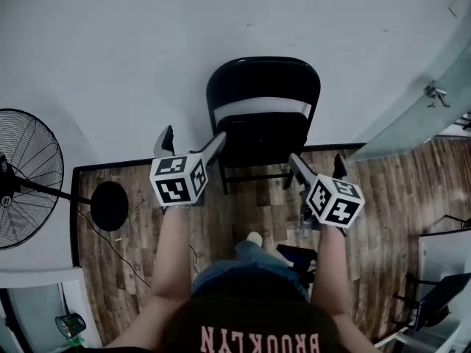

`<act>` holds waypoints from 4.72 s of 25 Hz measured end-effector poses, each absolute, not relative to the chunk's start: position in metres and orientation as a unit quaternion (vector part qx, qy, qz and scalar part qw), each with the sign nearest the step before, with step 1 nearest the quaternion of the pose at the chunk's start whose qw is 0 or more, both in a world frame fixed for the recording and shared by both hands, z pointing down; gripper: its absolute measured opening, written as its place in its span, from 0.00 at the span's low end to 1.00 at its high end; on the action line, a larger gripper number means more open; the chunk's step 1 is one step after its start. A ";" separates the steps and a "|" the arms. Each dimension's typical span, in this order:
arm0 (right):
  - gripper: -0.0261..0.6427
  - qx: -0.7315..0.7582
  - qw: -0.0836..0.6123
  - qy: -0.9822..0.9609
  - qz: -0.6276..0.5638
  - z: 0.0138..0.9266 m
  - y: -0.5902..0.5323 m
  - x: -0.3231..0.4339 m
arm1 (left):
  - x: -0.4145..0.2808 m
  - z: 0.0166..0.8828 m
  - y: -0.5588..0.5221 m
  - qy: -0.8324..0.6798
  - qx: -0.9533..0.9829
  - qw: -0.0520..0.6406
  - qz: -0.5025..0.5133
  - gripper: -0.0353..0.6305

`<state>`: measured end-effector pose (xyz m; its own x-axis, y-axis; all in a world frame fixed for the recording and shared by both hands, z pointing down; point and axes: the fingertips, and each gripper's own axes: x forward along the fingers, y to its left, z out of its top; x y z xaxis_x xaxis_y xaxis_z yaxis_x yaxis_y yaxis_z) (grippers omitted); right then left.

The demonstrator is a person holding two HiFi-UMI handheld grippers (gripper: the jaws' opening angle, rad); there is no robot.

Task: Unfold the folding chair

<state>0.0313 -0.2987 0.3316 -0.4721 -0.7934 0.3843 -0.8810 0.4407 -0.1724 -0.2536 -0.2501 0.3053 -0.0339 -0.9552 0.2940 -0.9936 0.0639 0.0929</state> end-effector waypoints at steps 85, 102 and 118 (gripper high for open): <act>0.53 0.580 0.104 -0.684 0.430 0.591 -0.569 -0.027 | -0.302 0.418 -0.513 -0.588 0.709 0.176 0.348 0.53; 0.54 0.578 0.078 -0.689 0.431 0.580 -0.487 0.011 | -0.257 0.400 -0.413 -0.603 0.709 0.127 0.343 0.53; 0.54 0.561 0.067 -0.696 0.443 0.579 -0.437 0.032 | -0.199 0.379 -0.377 -0.527 0.735 0.058 0.423 0.53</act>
